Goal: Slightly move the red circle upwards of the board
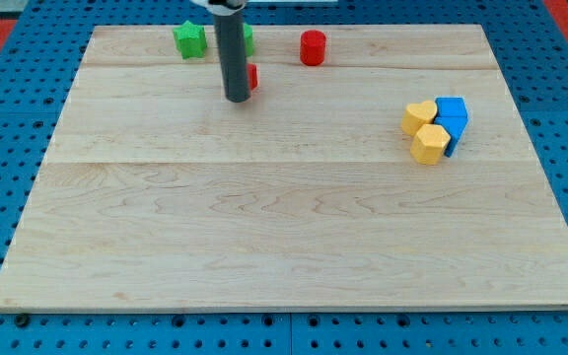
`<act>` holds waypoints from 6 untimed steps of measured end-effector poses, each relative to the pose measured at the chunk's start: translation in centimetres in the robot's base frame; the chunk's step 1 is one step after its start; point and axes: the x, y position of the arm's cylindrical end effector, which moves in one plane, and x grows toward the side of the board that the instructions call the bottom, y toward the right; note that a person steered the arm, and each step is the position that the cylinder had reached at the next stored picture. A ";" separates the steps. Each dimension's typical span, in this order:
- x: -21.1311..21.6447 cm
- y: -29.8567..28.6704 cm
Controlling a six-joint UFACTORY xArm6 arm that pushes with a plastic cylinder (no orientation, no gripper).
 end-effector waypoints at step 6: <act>-3.7 9.3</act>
